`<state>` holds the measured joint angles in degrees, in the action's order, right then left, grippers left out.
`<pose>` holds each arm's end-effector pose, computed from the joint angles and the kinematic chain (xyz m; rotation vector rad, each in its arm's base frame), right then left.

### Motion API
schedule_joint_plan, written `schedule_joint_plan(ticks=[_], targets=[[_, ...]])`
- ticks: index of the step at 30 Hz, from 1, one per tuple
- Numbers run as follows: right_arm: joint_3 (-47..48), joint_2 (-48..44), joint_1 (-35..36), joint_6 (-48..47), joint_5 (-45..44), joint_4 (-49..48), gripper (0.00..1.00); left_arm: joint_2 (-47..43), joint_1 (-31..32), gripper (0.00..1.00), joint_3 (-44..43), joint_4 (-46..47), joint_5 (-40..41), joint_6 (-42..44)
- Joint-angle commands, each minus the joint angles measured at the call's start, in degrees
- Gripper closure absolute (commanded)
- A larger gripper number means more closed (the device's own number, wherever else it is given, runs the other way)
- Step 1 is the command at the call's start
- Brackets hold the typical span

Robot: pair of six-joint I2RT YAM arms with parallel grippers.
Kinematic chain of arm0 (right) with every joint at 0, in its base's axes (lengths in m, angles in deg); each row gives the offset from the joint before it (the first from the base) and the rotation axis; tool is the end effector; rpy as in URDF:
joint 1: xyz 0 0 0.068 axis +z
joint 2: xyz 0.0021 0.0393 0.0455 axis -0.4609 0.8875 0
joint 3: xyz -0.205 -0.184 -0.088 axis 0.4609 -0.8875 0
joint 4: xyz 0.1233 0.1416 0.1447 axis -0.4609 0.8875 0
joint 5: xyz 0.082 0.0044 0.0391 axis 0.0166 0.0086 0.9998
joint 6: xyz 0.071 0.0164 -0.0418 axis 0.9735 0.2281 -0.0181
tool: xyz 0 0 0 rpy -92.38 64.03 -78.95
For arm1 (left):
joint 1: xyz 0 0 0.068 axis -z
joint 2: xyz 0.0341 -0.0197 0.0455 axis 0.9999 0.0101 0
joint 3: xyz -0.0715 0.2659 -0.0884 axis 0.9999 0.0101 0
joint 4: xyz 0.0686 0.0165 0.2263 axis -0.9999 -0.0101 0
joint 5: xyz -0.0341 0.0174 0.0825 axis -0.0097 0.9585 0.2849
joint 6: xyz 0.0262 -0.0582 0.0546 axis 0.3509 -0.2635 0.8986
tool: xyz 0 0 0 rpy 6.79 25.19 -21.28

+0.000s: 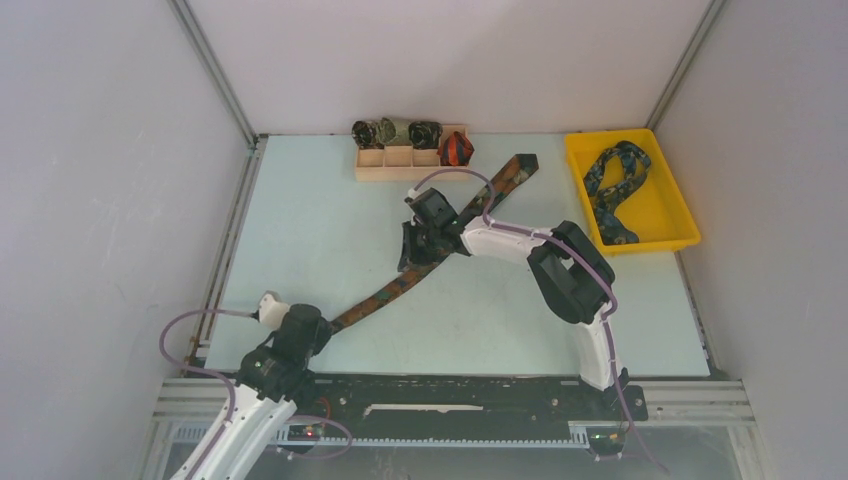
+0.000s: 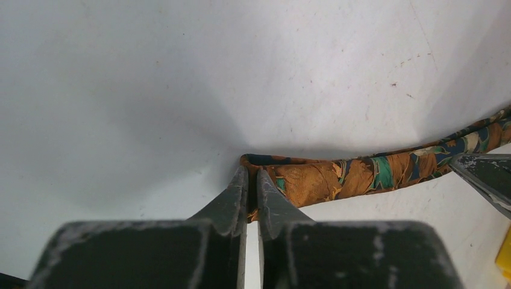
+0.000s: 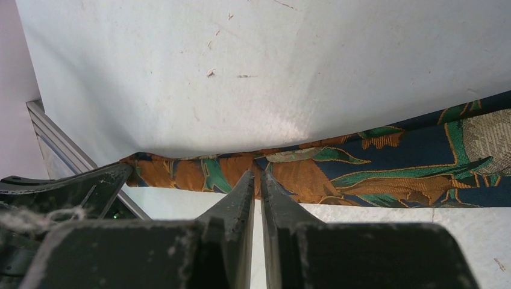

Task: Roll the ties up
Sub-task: Roll the tie at the center of the board.

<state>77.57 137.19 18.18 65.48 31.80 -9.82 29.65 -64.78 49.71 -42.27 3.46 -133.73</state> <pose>0.3059 0.3444 0.1699 -0.2833 2.6709 0.9507 0.0654 0.0026 0.1206 -1.0762 2.0815 -0.3228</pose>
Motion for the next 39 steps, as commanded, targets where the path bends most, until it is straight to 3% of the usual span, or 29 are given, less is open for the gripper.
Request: schedule_joint_plan(ticks=[1,4,15,25,39], targets=[[2.3,-0.5,0.8,-1.2,-0.5,-0.3,0.89,2.2,0.4,0.95,-0.1,3.0,2.6,1.4],[2.0,-2.1,1.4,-1.3,-0.3,-0.7,0.89,3.4,0.4,1.0,-1.5,3.0,2.9,2.1],[2.4,-5.0,9.0,1.3,1.3,-3.5,0.91,4.7,0.4,1.0,-5.2,3.4,1.8,4.9],[8.6,3.9,13.9,4.2,5.4,-6.6,0.97,5.1,0.4,1.0,-6.6,3.8,-0.1,6.7],[13.0,10.8,15.6,4.0,5.1,-5.9,0.99,5.5,0.4,1.0,-7.6,4.0,-1.7,6.5]])
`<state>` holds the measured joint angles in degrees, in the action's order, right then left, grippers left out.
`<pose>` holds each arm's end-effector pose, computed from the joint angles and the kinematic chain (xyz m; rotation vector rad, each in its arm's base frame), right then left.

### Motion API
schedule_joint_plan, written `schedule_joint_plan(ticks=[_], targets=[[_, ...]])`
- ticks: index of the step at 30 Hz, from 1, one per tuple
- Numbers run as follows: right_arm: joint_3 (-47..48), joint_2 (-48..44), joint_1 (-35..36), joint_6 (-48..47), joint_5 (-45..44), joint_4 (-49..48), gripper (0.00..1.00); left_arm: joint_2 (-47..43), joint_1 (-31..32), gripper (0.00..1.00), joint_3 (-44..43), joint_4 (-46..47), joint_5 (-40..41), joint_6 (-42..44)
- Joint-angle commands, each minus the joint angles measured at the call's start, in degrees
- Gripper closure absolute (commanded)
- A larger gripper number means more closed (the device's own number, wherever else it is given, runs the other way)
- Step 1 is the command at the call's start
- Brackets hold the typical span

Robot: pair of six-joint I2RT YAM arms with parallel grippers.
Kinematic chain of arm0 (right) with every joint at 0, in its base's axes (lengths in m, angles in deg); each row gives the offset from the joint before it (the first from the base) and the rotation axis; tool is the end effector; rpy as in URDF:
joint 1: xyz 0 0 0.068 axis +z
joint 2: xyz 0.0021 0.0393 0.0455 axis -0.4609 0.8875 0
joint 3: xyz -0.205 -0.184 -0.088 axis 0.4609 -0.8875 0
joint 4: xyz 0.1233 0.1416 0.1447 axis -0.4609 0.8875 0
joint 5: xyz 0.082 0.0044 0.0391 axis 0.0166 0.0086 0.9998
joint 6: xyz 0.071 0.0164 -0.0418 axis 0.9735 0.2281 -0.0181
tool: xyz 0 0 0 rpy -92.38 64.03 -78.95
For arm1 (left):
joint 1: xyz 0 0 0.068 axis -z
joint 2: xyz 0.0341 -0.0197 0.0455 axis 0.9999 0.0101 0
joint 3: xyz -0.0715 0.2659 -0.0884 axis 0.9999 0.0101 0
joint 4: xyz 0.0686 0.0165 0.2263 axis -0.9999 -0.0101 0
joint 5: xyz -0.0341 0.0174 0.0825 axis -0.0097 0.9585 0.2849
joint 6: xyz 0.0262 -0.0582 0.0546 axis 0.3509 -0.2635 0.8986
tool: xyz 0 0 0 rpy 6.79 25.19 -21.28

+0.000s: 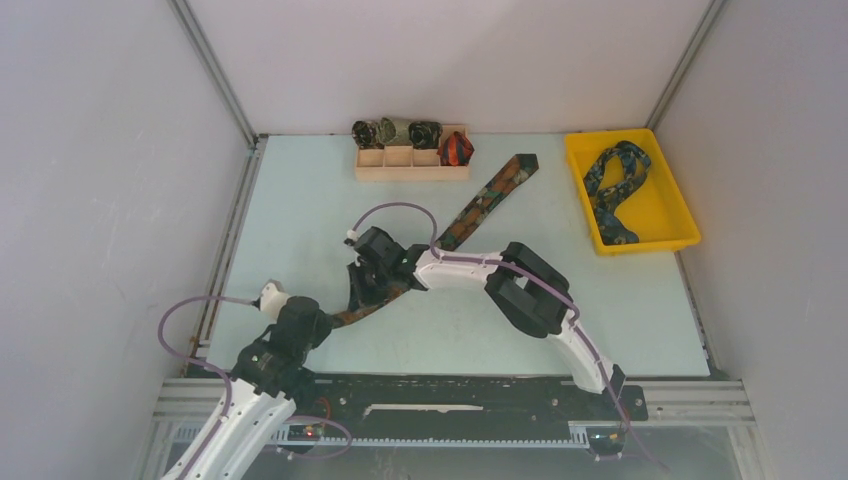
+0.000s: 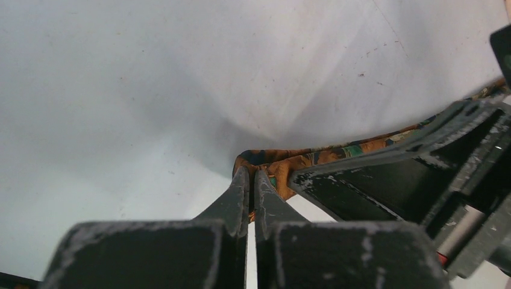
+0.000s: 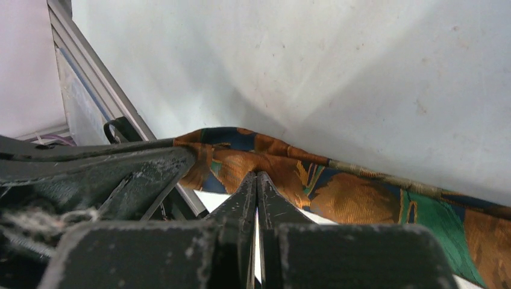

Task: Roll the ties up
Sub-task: Roll the tie at the center of the board.

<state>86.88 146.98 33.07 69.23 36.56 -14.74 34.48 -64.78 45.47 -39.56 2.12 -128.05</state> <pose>0.2248 0.4544 0.1503 -0.6136 2.6596 1.1875 0.0743 -0.0032 0.1444 -0.9616 2.1123 -0.3266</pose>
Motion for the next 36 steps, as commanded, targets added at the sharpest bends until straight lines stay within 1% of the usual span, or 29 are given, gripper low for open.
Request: schedule_joint_plan(ticks=[1,11,20,27,36], targets=[[3.9,1.5,0.8,0.3,0.4,-0.9,0.99,0.9,0.4,1.0,-3.6,1.3,-0.3,0.8],[5.4,3.2,1.9,0.2,0.6,-0.6,0.99,2.6,0.4,1.0,-5.4,0.9,-0.8,0.7],[6.8,4.6,2.1,0.3,0.4,-0.6,0.99,5.1,0.4,1.0,-6.7,2.4,-2.0,0.4],[6.1,4.4,1.8,0.3,0.4,-0.6,0.99,9.4,0.4,1.0,-6.7,7.2,-4.3,0.2],[2.4,1.6,0.1,0.7,1.4,-2.1,1.0,16.0,0.4,1.0,-6.8,14.1,-7.0,0.1]])
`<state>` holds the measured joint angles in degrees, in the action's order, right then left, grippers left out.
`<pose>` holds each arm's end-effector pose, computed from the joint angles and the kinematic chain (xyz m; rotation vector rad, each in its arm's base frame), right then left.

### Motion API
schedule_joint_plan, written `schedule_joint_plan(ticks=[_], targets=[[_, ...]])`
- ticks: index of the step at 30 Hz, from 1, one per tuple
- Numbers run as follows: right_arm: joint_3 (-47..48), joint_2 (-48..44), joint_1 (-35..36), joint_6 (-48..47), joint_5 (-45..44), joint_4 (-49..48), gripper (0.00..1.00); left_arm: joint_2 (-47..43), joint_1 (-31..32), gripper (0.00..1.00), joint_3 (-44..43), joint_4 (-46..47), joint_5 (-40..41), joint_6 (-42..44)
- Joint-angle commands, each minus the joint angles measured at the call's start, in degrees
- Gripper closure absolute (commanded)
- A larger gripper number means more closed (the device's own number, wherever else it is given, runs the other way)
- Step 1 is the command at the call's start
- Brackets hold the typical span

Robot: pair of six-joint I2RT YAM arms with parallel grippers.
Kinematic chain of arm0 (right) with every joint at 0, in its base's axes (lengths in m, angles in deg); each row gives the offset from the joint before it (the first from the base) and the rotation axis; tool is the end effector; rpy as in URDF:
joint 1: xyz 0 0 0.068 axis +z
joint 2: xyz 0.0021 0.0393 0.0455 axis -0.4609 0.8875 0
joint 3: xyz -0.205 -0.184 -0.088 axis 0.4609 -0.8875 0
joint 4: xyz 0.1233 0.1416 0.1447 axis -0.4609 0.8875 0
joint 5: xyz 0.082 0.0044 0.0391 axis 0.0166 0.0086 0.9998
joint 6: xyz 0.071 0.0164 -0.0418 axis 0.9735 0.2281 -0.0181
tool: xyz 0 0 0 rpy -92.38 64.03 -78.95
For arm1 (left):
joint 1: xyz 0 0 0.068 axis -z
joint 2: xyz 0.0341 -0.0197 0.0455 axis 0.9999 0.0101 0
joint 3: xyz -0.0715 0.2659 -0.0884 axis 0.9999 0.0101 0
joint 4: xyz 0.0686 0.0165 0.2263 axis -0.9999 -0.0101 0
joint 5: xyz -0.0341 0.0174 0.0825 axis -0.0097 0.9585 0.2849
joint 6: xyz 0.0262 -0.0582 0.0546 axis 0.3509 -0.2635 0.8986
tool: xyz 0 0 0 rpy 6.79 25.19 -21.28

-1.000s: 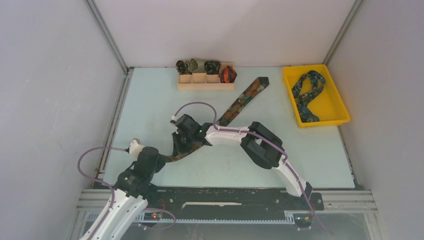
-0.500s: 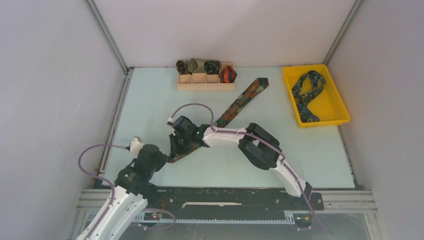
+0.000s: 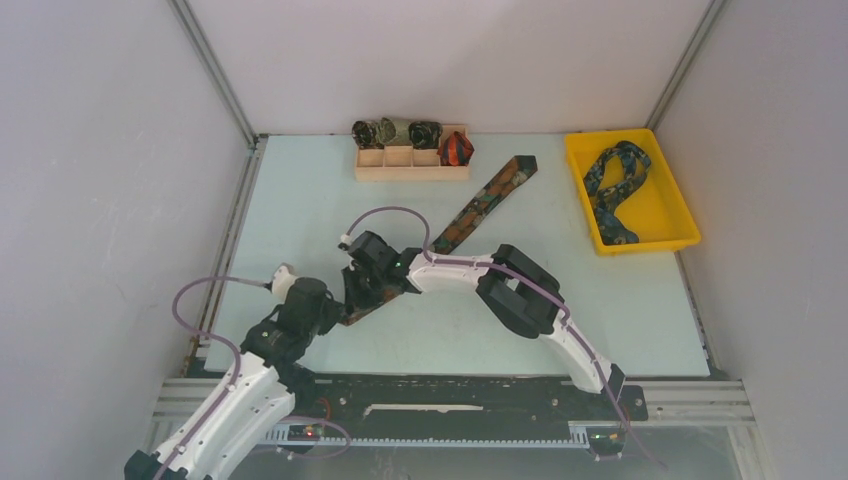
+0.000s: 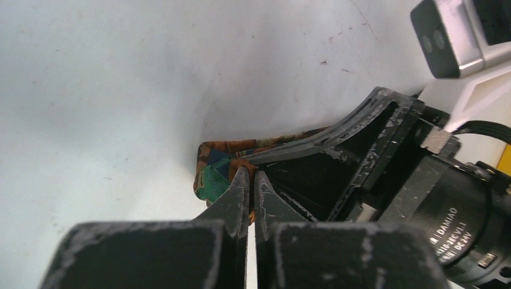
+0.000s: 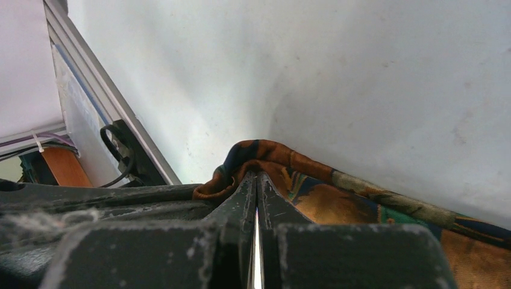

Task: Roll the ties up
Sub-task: Roll the tie at the center of the board.

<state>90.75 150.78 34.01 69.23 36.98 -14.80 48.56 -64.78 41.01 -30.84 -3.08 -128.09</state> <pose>0.2238 0.4708 0.1388 -0.6415 2.6590 1.2010 0.1018 -0.0227 0.1669 -0.9426 2.1844 -0.3996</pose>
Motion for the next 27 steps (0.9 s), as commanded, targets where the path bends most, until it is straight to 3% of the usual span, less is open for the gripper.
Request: schedule_joint_plan(ticks=[1,8,21,27], targets=[[-1.8,-2.6,-1.0,0.7,1.1,-2.1,1.0,2.5,0.4,1.0,-2.4,5.8,-2.0,0.1],[-5.6,-5.9,-2.3,0.6,0.8,-3.4,1.0,4.5,0.4,1.0,-3.1,6.8,-2.0,0.3],[-5.1,-1.5,-2.5,3.3,6.0,-6.8,1.0,8.0,0.4,1.0,-1.4,12.6,-4.3,-1.6],[-7.0,-4.7,-5.4,2.2,6.3,-5.7,1.0,10.2,0.4,1.0,-0.1,15.9,-5.8,-2.5]])
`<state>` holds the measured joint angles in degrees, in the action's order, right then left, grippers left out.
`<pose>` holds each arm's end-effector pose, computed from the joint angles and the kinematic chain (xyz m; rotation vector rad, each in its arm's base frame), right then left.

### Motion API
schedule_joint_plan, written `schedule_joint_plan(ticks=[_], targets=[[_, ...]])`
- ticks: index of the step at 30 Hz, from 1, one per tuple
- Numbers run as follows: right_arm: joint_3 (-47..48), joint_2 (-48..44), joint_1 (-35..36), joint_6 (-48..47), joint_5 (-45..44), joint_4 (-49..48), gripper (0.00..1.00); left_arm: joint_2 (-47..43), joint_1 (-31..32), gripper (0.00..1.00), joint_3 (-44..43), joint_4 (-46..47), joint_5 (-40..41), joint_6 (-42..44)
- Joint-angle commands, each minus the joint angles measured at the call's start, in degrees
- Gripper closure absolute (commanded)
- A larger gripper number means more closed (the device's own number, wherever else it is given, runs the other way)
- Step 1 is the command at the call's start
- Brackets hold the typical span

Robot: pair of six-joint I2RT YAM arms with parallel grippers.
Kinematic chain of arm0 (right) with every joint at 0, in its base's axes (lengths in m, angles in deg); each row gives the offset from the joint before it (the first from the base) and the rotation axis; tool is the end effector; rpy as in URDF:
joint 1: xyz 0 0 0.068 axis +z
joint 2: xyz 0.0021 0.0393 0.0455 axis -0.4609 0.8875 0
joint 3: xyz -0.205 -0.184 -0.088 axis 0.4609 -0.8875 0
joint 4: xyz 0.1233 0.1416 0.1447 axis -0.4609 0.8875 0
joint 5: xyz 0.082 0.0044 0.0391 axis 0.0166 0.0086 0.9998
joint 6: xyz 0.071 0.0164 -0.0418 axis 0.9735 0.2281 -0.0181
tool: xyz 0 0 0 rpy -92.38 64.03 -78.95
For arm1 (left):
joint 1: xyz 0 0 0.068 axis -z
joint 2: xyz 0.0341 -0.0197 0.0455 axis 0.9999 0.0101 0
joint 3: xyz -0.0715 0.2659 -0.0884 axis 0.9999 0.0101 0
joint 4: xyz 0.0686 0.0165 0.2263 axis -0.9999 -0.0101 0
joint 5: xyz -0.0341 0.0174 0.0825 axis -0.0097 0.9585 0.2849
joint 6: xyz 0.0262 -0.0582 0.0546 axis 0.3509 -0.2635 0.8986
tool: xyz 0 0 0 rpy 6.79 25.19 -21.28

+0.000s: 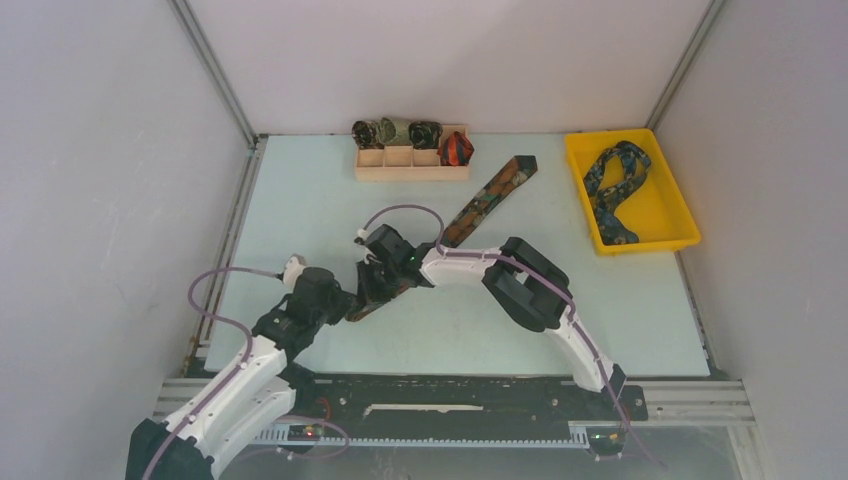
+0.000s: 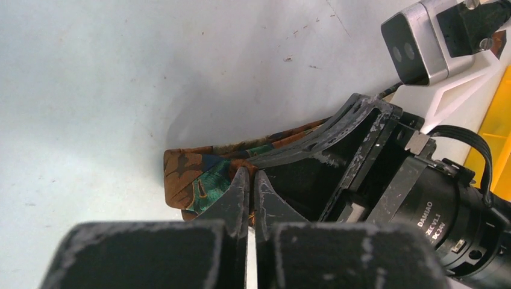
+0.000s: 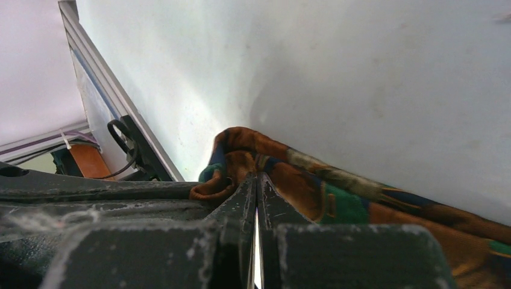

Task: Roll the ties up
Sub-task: Roll the tie at the center of the board.

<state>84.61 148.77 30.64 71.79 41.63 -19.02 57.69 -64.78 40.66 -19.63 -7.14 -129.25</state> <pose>0.2384 0.4468 0.1322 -0.5540 2.7035 1.2820 0.1278 -0.0402 0.1722 -0.9405 2.1866 -0.5115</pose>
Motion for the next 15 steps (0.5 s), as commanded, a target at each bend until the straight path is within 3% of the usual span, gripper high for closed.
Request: schedule_joint_plan(ticks=[1,15], targets=[[-0.9,-3.7,-2.5,-0.8,1.4,-0.8,1.0,1.3,0.4,1.0,0.4,5.1,-1.7,-1.4],[-4.8,-11.4,-8.3,-5.5,0.3,2.9,1.0,5.7,0.4,1.0,2.1,10.2,-1.9,-2.3]])
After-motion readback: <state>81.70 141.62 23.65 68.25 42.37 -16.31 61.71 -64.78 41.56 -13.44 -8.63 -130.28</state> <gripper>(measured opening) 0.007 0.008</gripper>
